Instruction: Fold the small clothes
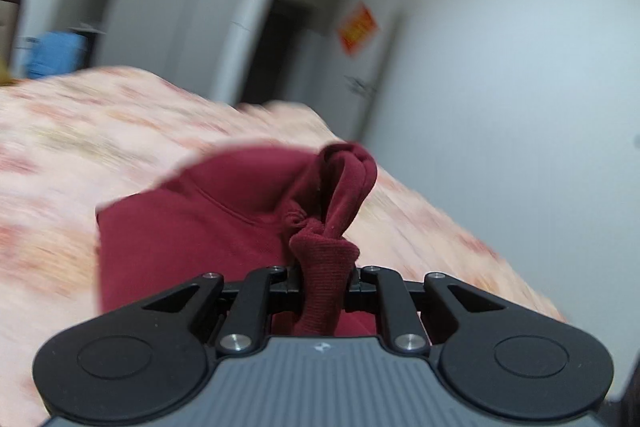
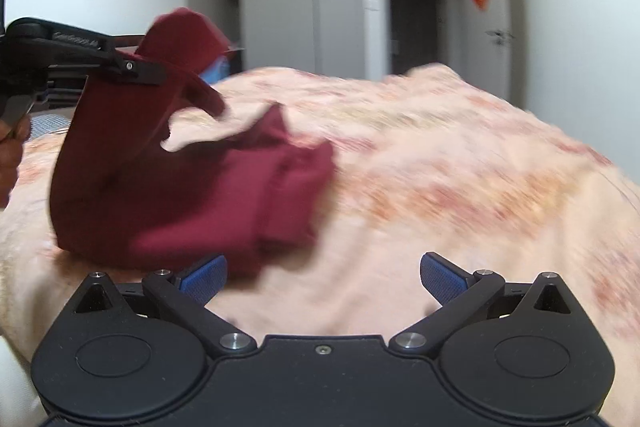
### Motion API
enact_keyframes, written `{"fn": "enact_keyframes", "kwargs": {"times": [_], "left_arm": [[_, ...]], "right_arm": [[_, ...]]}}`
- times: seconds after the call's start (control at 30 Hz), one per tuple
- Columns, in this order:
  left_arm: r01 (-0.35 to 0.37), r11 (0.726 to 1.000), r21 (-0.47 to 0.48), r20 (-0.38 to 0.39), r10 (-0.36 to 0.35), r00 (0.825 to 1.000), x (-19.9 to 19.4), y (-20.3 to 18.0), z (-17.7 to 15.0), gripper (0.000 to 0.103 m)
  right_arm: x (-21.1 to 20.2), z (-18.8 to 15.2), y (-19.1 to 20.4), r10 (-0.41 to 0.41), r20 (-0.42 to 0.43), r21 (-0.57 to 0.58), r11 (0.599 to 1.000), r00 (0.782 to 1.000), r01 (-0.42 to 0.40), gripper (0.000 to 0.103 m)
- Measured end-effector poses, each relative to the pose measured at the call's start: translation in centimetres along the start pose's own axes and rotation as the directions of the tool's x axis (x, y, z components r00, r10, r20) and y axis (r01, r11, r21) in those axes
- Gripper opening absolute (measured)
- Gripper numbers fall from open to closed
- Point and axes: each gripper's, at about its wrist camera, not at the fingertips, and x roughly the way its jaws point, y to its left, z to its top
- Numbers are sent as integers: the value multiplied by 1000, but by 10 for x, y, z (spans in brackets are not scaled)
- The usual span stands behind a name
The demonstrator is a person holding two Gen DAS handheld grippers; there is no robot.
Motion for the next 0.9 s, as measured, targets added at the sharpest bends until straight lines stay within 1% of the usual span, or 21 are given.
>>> {"fn": "enact_keyframes", "kwargs": {"times": [0.07,0.13,0.23,0.27,0.33,0.4,0.47,0.5,0.57,0.6,0.67,0.77,0.83,0.9], "left_arm": [[30,998,54,-68,-27,997,15,-20,-16,16],[34,995,92,-129,-22,991,26,-31,-32,16],[28,991,131,-161,-6,987,30,-42,-50,16],[24,990,141,-163,-1,987,28,-38,-53,16],[21,991,132,-176,3,984,31,-35,-53,18],[28,995,99,-177,-10,984,27,-30,-52,29],[58,997,51,-179,-48,983,23,-19,-48,58],[71,997,29,-175,-65,982,20,-17,-49,64],[86,996,11,-167,-83,983,14,-18,-49,73],[86,996,10,-166,-83,983,11,-19,-49,75],[77,997,0,-162,-76,984,6,-18,-48,86],[61,997,-44,-148,-67,987,-5,-13,-45,95],[28,997,-77,-143,-38,989,-13,-8,-40,101],[-37,994,-103,-149,22,989,-22,-1,-33,102]], "right_arm": [[-2,-5,-10,-23,-13,7,1000,1000,23,103],[-6,-10,-17,-39,-16,8,999,999,39,103],[-8,-17,-27,-57,-21,19,998,998,58,103],[-8,-18,-30,-61,-21,24,998,998,61,103],[-7,-19,-33,-63,-19,31,997,998,64,103],[-6,-19,-34,-66,-17,36,997,998,66,103],[-6,-17,-34,-68,-10,42,997,998,68,103],[-6,-17,-34,-67,-7,49,996,998,68,103],[-7,-15,-34,-68,-1,67,995,998,68,103],[-8,-15,-35,-69,2,77,995,998,68,103],[-9,-13,-35,-72,8,95,993,997,71,103],[-9,-10,-35,-74,13,118,990,997,72,103],[-9,-8,-33,-72,18,127,989,997,69,103],[-8,-5,-30,-69,25,133,989,997,65,103]]}}
